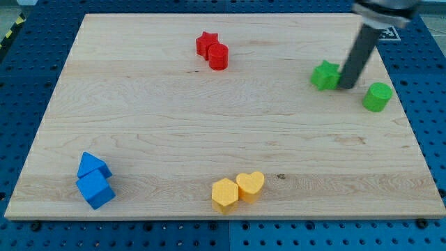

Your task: Move the green star to the bottom right of the board

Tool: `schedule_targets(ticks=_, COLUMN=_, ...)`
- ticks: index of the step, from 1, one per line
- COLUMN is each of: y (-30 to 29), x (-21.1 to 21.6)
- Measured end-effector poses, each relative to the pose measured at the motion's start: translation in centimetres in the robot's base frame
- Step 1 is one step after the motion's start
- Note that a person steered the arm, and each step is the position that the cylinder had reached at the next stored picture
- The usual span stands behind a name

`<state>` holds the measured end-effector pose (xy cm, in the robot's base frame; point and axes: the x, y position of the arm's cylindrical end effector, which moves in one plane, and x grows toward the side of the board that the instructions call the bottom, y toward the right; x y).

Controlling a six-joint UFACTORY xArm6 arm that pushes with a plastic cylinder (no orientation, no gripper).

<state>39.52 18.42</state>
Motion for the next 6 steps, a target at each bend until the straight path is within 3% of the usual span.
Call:
schedule_targets(ticks=1, y=-6.9, x=0.0)
schedule_targets(ticks=2, y=-5.0, x=-0.6)
schedule_targets(ticks=4, y=6.1, x=-2.1)
schedule_targets(ticks=5, y=4.4, x=-3.9)
schedule_targets(ticks=6, y=-1.2, x=-4.0)
